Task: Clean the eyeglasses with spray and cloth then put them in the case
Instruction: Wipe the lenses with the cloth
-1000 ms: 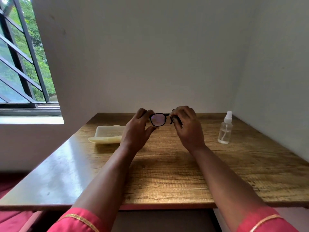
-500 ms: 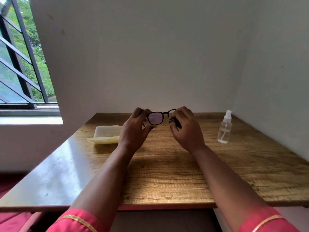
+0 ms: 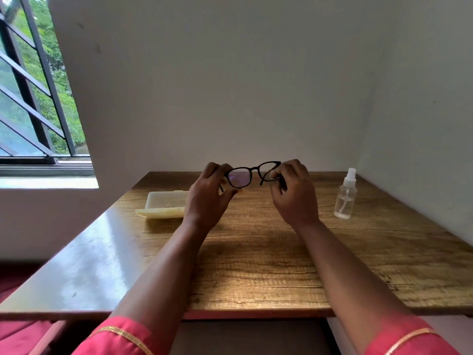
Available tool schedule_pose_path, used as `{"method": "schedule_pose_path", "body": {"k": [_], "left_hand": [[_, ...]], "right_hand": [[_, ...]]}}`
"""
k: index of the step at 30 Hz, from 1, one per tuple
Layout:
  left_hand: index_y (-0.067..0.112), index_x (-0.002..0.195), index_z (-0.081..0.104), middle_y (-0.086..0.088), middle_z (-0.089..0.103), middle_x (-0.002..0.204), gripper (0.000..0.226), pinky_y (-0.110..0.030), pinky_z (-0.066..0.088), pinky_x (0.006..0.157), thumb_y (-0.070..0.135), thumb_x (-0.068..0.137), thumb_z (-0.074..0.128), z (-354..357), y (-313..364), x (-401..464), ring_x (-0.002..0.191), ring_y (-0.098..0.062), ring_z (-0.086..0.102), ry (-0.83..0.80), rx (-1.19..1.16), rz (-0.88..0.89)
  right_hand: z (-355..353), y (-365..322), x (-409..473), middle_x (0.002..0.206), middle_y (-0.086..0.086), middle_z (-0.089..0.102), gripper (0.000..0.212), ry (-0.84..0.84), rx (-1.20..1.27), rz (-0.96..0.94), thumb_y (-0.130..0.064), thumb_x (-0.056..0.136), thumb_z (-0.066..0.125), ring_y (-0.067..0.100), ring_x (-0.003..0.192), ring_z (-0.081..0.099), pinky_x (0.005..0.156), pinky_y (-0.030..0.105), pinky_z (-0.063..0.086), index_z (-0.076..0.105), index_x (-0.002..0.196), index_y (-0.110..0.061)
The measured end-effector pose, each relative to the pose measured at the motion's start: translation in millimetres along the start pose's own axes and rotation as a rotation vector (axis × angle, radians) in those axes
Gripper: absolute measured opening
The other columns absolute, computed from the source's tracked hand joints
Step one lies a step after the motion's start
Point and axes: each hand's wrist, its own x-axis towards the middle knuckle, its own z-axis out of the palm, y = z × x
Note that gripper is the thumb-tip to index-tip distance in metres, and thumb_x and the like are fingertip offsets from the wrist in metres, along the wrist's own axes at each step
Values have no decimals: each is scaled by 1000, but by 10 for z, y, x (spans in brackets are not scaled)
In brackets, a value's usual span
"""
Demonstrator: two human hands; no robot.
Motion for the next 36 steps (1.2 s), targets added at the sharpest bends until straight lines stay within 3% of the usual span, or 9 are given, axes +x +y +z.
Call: {"method": "schedule_pose_path", "body": {"k": [5, 12, 15, 17, 20, 25, 30, 36], "left_hand": [[14, 111, 62, 2, 58, 102, 44, -37, 54, 64, 22, 73, 82, -1, 9, -4, 76, -18, 62, -33, 25, 22], [13, 115, 62, 1, 58, 105, 47, -34, 53, 68, 25, 74, 81, 22, 79, -16, 81, -19, 63, -78, 28, 49], [16, 111, 63, 4, 57, 102, 44, -28, 49, 65, 25, 73, 82, 16, 50, -6, 76, -7, 57, -38, 8, 22], [16, 110, 64, 5, 57, 101, 44, -25, 47, 65, 23, 71, 83, 12, 23, -2, 75, 0, 53, -10, -7, 2], [15, 110, 64, 4, 57, 101, 44, -28, 51, 66, 21, 71, 83, 4, 3, 1, 77, -6, 58, -4, -14, -7], [16, 111, 63, 3, 58, 103, 44, -33, 52, 66, 22, 72, 82, 18, 35, -10, 79, -16, 62, -48, 10, 18], [16, 113, 62, 3, 58, 105, 46, -30, 51, 66, 23, 72, 82, 29, 90, -8, 80, -15, 62, -59, 12, 32], [16, 113, 62, 3, 58, 104, 46, -35, 54, 67, 23, 72, 82, 17, 36, -10, 77, -18, 63, -54, 11, 19]], "right_hand": [[18, -92, -16, 97, 6, 56, 13, -104, 34, -120, 0, 81, 59, 20, 93, 53, 76, 24, 43, 63, 91, -6], [-6, -27, 0, 103, 7, 59, 13, 17, -2, -17, -1, 89, 57, 22, 97, 55, 81, 18, 37, 66, 98, -5], [-9, 1, -4, 99, 8, 58, 12, 24, -24, 21, 0, 85, 58, 22, 93, 55, 75, 18, 37, 65, 94, -5], [0, -5, -4, 97, 7, 57, 11, -1, -22, 10, 1, 83, 58, 23, 91, 54, 74, 26, 43, 63, 91, -5], [7, -42, -9, 97, 8, 56, 12, -54, -13, -35, 1, 80, 60, 24, 91, 54, 74, 32, 46, 62, 90, -5], [4, -96, -9, 101, 6, 57, 10, -75, 44, -88, -2, 87, 60, 21, 95, 54, 78, 25, 44, 65, 96, -6], [-5, -19, 0, 104, 8, 56, 14, 32, 4, 21, -2, 90, 57, 23, 96, 54, 76, 24, 44, 66, 99, -6], [3, -6, -4, 102, 9, 57, 15, 22, -6, 48, 1, 86, 57, 25, 94, 56, 75, 23, 42, 66, 97, -4]]}}
